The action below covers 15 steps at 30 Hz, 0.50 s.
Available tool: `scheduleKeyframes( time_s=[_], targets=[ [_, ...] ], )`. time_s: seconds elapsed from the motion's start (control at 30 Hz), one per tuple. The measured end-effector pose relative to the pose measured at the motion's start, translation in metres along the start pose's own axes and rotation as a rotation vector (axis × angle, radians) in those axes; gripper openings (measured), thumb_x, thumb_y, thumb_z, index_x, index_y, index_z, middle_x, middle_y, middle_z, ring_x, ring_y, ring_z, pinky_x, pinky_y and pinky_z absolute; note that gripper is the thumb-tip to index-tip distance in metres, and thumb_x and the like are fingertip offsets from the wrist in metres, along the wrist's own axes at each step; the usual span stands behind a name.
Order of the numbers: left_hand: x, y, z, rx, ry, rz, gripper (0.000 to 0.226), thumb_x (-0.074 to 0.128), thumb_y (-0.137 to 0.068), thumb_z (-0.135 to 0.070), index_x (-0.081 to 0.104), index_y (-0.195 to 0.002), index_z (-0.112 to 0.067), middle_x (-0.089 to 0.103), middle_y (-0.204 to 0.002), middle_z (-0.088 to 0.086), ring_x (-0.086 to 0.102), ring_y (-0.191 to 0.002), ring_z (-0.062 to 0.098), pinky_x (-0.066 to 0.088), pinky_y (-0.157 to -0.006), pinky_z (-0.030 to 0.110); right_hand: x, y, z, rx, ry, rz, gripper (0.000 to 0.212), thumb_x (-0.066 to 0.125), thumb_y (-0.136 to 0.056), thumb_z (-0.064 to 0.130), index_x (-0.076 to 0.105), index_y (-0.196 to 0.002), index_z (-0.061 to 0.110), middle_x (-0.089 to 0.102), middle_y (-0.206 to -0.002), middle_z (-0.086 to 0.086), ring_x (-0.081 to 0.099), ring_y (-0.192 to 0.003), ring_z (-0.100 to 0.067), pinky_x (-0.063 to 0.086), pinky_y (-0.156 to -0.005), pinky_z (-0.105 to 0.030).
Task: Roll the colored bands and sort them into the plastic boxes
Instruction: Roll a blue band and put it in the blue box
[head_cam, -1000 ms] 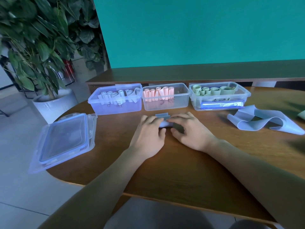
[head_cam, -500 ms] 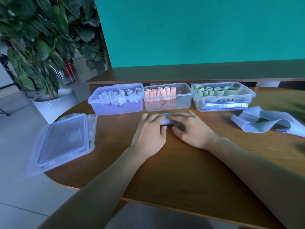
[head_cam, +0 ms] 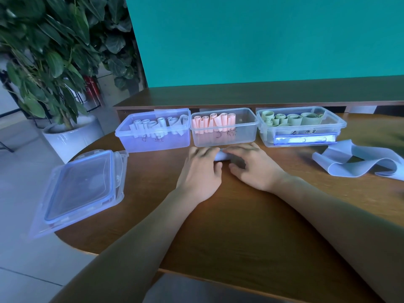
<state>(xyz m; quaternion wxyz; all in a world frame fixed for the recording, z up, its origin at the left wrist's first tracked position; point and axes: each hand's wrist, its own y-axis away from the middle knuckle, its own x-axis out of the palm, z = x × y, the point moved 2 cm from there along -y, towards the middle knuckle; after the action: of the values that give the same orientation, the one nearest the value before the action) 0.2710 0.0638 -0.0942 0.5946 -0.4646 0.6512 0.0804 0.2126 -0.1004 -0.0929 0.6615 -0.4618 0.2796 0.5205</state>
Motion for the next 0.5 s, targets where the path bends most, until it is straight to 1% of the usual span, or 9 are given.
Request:
scheduleKeyframes(
  time_s=[0.07,0.13,0.23,0.37,0.43,0.5],
  targets=[
    [-0.001,-0.002,0.0,0.013,0.02,-0.036,0.036,0.054,-0.098,-0.022,0.06,-0.133,-0.02,0.062,-0.126,-0.002,0.042,-0.121,0.021,0.042,-0.103,0.036,0.001,-0.004,-0.002,0.008,0.003,0.024,0.053,0.052,-0.088,0.033,0.053,-0.14,0.034,0.056,-0.139,0.01,0.043,-0.126,-0.022,0.041,-0.107,-0.05],
    [-0.001,-0.004,0.001,0.021,0.018,-0.036,0.033,0.054,-0.098,-0.02,0.061,-0.131,-0.02,0.062,-0.125,-0.002,0.043,-0.121,0.02,0.042,-0.101,0.033,0.002,-0.008,-0.003,0.006,0.01,0.033,0.053,0.051,-0.087,0.033,0.052,-0.14,0.036,0.056,-0.138,0.01,0.044,-0.122,-0.021,0.042,-0.105,-0.049],
    [0.001,-0.008,0.003,0.008,0.001,-0.012,0.036,0.052,-0.099,-0.023,0.057,-0.135,-0.021,0.061,-0.131,-0.003,0.043,-0.121,0.021,0.042,-0.102,0.034,0.004,-0.013,-0.005,-0.041,0.042,0.005,0.047,0.05,-0.09,0.033,0.054,-0.137,0.034,0.059,-0.133,0.01,0.049,-0.116,-0.021,0.044,-0.102,-0.046],
    [0.005,-0.016,0.007,-0.036,0.001,0.045,0.043,0.05,-0.101,-0.029,0.049,-0.144,-0.024,0.056,-0.14,-0.004,0.04,-0.126,0.023,0.04,-0.105,0.038,0.005,-0.021,-0.009,-0.071,0.042,-0.063,0.037,0.06,-0.095,0.023,0.061,-0.132,0.024,0.064,-0.127,0.003,0.057,-0.115,-0.022,0.046,-0.101,-0.039],
    [0.007,-0.021,0.01,-0.061,0.005,0.075,0.045,0.049,-0.102,-0.031,0.046,-0.146,-0.026,0.055,-0.141,-0.004,0.039,-0.127,0.024,0.038,-0.107,0.04,0.006,-0.025,-0.011,-0.069,0.029,-0.049,0.038,0.062,-0.095,0.024,0.06,-0.133,0.025,0.064,-0.127,0.003,0.058,-0.112,-0.02,0.046,-0.101,-0.039],
    [0.009,-0.026,0.013,-0.081,-0.001,0.104,0.047,0.048,-0.102,-0.033,0.043,-0.148,-0.026,0.055,-0.141,-0.003,0.038,-0.128,0.025,0.036,-0.108,0.04,0.008,-0.03,-0.012,-0.065,0.03,-0.033,0.04,0.061,-0.095,0.028,0.058,-0.135,0.029,0.064,-0.129,0.005,0.058,-0.114,-0.018,0.047,-0.102,-0.041]
  ],
)
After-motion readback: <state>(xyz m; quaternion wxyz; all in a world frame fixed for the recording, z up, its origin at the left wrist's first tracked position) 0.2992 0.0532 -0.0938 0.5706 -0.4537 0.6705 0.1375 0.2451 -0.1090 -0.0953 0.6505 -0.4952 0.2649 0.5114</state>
